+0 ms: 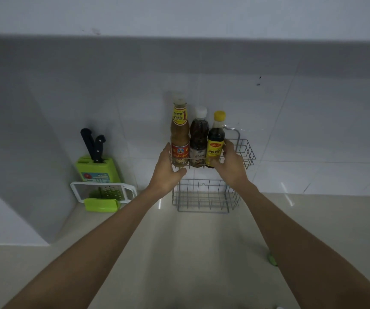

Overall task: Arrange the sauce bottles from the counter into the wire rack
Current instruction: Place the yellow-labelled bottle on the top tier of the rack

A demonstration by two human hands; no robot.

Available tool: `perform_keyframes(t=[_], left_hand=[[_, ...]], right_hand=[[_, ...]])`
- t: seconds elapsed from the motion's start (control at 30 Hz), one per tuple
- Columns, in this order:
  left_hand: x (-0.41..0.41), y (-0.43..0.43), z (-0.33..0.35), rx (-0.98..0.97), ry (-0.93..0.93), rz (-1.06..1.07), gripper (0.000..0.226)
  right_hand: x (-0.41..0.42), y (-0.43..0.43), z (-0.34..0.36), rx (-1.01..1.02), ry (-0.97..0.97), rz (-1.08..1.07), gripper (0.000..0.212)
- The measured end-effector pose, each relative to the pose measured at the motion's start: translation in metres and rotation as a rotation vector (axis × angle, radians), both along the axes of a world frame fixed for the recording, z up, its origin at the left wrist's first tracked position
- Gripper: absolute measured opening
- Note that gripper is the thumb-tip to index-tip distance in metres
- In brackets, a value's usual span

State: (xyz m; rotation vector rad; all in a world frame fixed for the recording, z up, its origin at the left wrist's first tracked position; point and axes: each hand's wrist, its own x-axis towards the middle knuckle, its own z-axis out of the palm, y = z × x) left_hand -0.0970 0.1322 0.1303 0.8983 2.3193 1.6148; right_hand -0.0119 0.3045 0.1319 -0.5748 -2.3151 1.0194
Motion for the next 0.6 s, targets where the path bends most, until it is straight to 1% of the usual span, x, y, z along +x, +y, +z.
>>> perform_keyframes(t=[0.07, 0.1, 0.2, 0.27, 0.37, 0.43, 0.53, 0.6], left_hand=[[0.004, -0.008, -0.003, -0.026, -0.028, 0.016, 0.076], [0.005, -0.014, -0.005, -0.040, -0.034, 0.021, 0.073], [0.017, -0.037, -0.014, -0.098, -0.058, 0.013, 0.052], [0.034, -0.060, -0.023, -0.077, -0.143, -0.026, 0.040], [0.062, -0.102, -0.047, -0.036, -0.288, -0.058, 0.034], [0.080, -0.136, -0.069, -0.081, -0.337, -0.062, 0.038], [0.114, -0.185, -0.097, -0.157, -0.416, -0.080, 0.063], [0.137, -0.213, -0.111, -0.225, -0.452, -0.094, 0.075]], right_hand=[[0.007, -0.011, -0.003, -0.033, 0.078, -0.033, 0.061], [0.011, -0.016, -0.006, -0.040, 0.116, -0.054, 0.063], [0.030, -0.035, -0.025, -0.015, 0.180, -0.045, 0.059], [0.046, -0.053, -0.038, 0.004, 0.131, 0.017, 0.051], [0.072, -0.083, -0.054, 0.043, 0.035, 0.173, 0.036], [0.086, -0.103, -0.064, 0.073, -0.026, 0.293, 0.028], [0.104, -0.132, -0.075, 0.088, -0.139, 0.475, 0.017], [0.115, -0.151, -0.077, 0.078, -0.185, 0.587, 0.012]])
